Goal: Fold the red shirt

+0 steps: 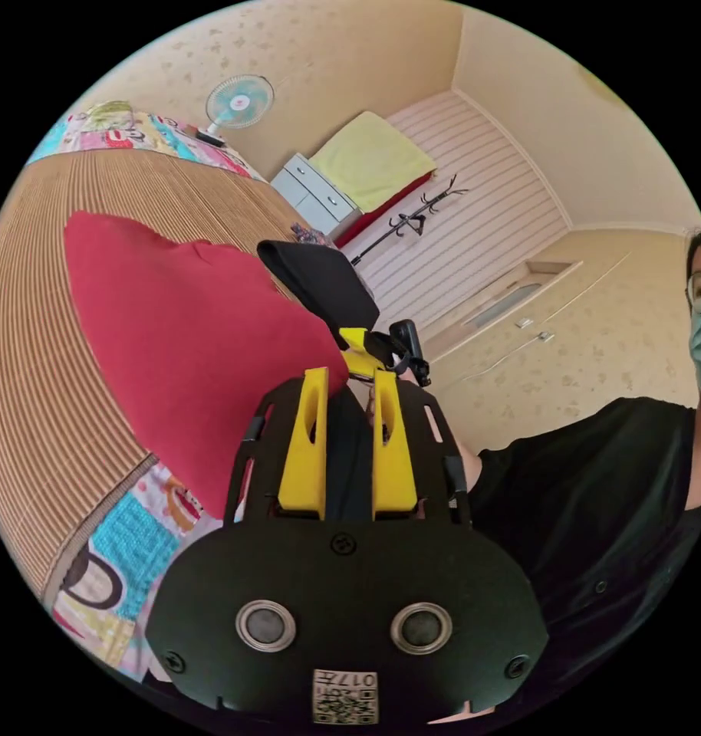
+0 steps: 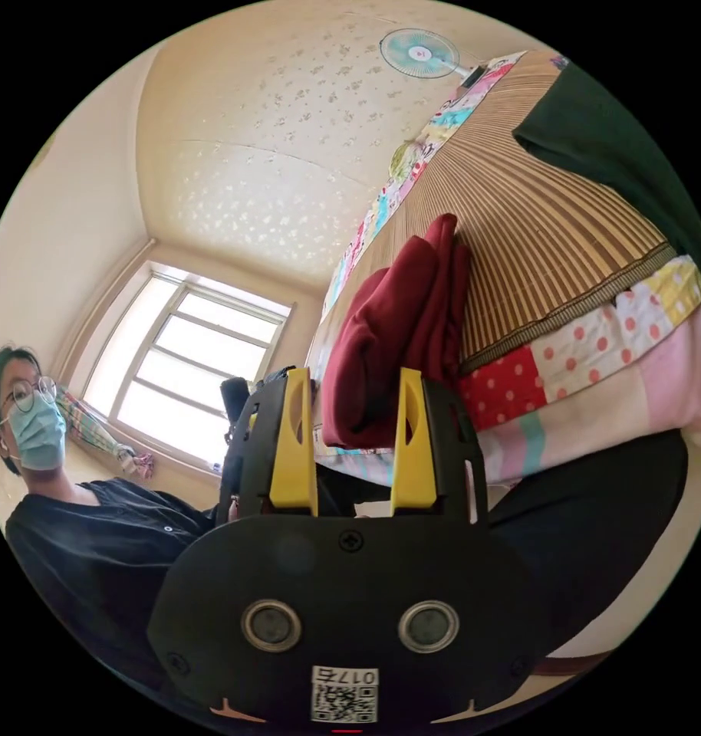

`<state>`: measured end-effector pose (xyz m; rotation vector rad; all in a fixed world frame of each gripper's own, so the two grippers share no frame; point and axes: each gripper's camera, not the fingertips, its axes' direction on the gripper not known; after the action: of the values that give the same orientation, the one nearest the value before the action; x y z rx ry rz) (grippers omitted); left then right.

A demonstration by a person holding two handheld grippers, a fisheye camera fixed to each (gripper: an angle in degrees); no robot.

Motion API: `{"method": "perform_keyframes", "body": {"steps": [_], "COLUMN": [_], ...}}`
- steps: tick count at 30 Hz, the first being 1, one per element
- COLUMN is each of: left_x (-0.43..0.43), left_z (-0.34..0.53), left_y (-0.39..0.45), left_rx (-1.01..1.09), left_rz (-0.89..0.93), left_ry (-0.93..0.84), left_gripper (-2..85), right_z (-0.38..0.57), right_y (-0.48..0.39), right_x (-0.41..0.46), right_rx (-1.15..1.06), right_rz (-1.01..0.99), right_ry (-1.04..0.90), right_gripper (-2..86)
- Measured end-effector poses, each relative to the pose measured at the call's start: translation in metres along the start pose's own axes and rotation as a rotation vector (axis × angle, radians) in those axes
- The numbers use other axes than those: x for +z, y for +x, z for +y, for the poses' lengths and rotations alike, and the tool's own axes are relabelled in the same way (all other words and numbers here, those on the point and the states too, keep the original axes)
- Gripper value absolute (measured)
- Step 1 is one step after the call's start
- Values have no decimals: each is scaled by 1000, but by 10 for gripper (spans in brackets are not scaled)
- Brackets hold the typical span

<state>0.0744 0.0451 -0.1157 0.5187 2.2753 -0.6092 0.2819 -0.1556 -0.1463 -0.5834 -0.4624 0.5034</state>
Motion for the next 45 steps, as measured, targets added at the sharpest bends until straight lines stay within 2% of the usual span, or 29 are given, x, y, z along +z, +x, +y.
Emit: {"method": "perform_keyframes", "body": {"steps": [4, 6, 9, 15, 18, 20, 22, 24, 26, 27, 30, 32, 34, 36, 38, 41, 45], "left_x": [-36, -33, -13, 17, 25, 31, 37, 45, 56, 58, 57, 46, 34, 30, 41, 54, 57], "left_z": [20, 23, 32, 43, 37, 32, 30, 29, 29, 29, 29, 27, 25, 21, 17, 21, 18], "left_y": [-23, -37, -60, -92, -87, -79, -77, -79, -83, -83, -71, -57, -49, -47, -60, -76, -67], "left_rx": [-80, -129, -157, -214, -195, -172, -168, -170, -177, -176, -148, -113, -82, -72, -111, -174, -205], "left_rz": [-101, -154, -200, -116, -159, -170, -175, -178, -144, -133, -132, -153, -180, -221, -247, -224, -220], "left_ry": [91, 65, 10, -23, -52, -61, -59, -69, -87, -90, -86, -45, 24, 60, 27, -1, -44], "left_gripper": [108, 116, 73, 52, 55, 64, 66, 66, 67, 68, 82, 95, 99, 100, 105, 79, 83], "right_z": [-33, -47, -62, -86, -94, -84, -72, -71, -74, -71, -46, -36, -26, -10, 7, 17, 55], "right_y": [5, 5, 4, 7, -24, -82, -111, -106, -50, -35, -25, -37, -51, -69, -71, -36, -6], "right_x": [6, 13, 30, 69, 87, 91, 96, 106, 132, 138, 142, 154, 156, 145, 128, 125, 119], "right_rx": [89, 82, 79, 98, 2, -235, -362, -330, -144, -111, -133, -117, -165, -233, -240, -130, -181], "right_rz": [44, 60, 95, 160, 259, 329, 367, 442, 619, 644, 638, 849, 926, 808, 567, 401, 254], "right_ry": [15, 1, -21, -64, -98, -34, 1, 7, -80, -102, -65, -75, -56, 14, 49, -59, -143], "right_gripper": [171, 172, 167, 125, 76, 50, 37, 28, 21, 20, 17, 15, 18, 27, 67, 151, 133]}}
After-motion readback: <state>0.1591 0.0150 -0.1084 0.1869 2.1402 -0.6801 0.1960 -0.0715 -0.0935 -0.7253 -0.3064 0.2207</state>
